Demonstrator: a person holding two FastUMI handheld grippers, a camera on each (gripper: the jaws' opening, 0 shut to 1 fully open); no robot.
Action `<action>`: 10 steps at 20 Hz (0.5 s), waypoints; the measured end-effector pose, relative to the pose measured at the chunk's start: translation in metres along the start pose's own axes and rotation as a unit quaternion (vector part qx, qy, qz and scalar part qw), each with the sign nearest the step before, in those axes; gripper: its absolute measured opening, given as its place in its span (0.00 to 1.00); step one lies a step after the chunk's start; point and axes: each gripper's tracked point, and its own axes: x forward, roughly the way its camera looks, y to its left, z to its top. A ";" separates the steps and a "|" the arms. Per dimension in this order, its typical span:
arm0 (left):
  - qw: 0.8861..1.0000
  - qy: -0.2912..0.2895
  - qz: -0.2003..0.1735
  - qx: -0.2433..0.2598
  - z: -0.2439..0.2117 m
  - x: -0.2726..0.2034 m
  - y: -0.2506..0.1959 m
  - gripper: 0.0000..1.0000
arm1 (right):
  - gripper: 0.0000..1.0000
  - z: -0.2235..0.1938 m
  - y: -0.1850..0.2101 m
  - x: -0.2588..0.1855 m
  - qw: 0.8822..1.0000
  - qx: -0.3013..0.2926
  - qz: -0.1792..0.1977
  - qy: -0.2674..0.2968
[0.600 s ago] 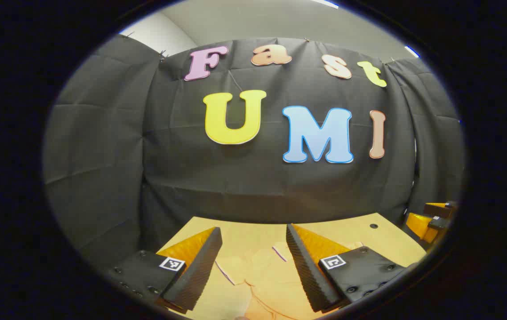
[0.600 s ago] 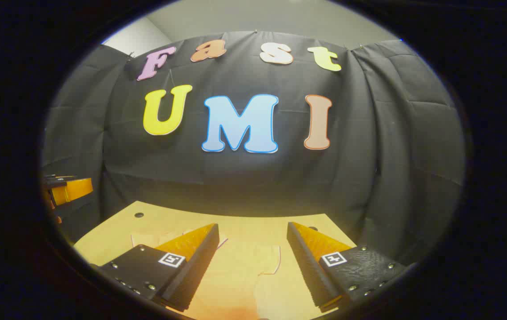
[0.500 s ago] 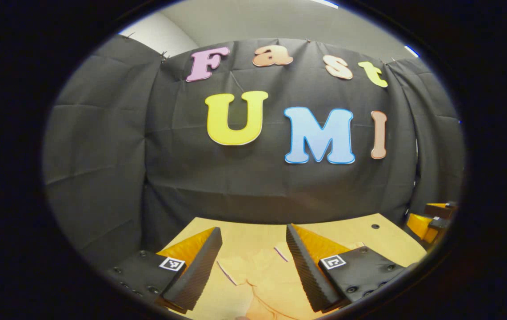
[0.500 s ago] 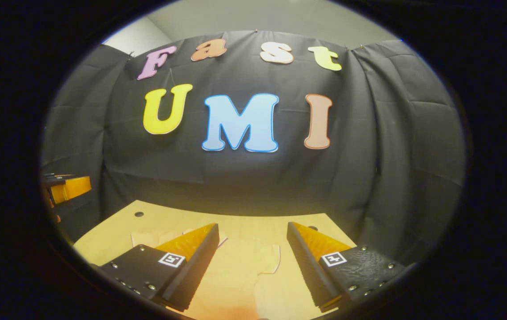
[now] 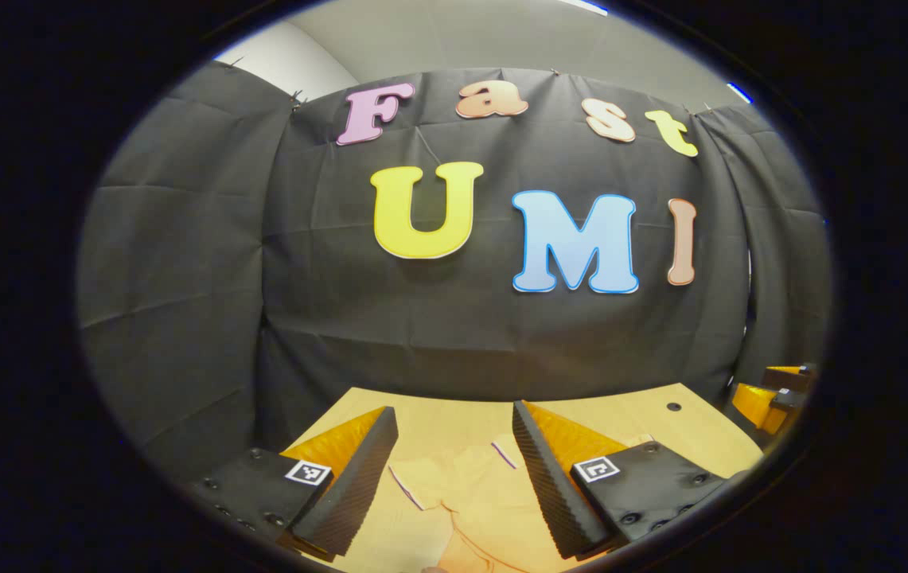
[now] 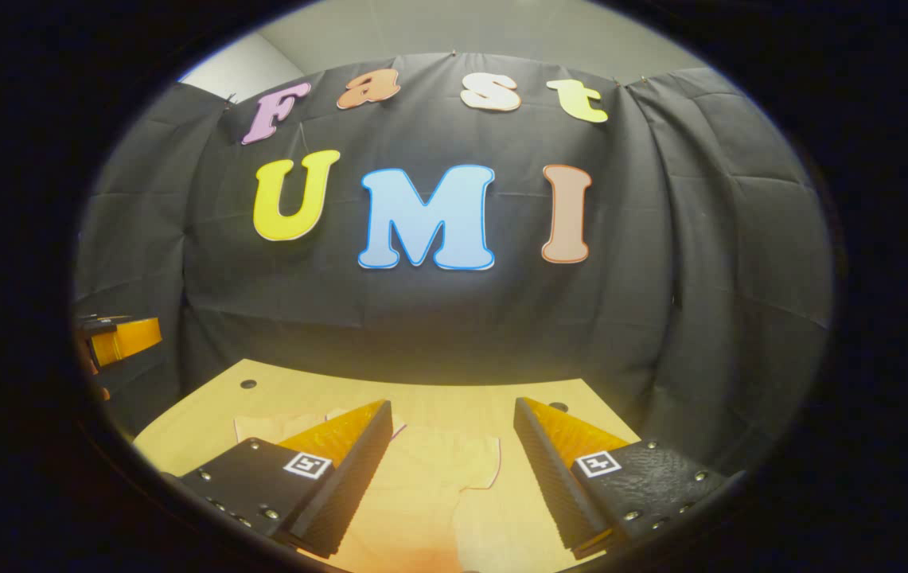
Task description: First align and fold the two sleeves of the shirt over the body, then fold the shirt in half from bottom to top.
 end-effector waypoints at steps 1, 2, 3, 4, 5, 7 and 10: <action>1.000 -0.001 0.000 0.001 0.000 0.000 -0.001 0.94 | 0.96 0.000 0.001 0.001 1.000 0.002 0.001 0.001; 1.000 -0.001 -0.001 0.002 0.001 0.001 -0.001 0.95 | 0.96 -0.001 0.001 0.002 1.000 0.003 0.002 0.002; 1.000 -0.001 -0.002 0.005 0.001 0.002 -0.002 0.94 | 0.96 -0.003 0.000 0.004 1.000 0.002 0.001 0.004; 1.000 -0.002 -0.002 0.007 0.002 0.002 -0.002 0.94 | 0.96 -0.003 0.000 0.006 1.000 0.002 0.002 0.005; 1.000 -0.003 -0.003 0.010 0.002 0.003 -0.003 0.94 | 0.96 -0.005 0.000 0.007 1.000 0.003 0.002 0.006; 1.000 -0.003 -0.003 0.015 0.003 0.004 -0.003 0.94 | 0.96 -0.008 -0.001 0.013 1.000 0.004 0.003 0.010; 1.000 -0.003 -0.006 0.021 0.004 0.007 -0.005 0.94 | 0.96 -0.018 -0.003 0.028 1.000 -0.002 0.006 0.028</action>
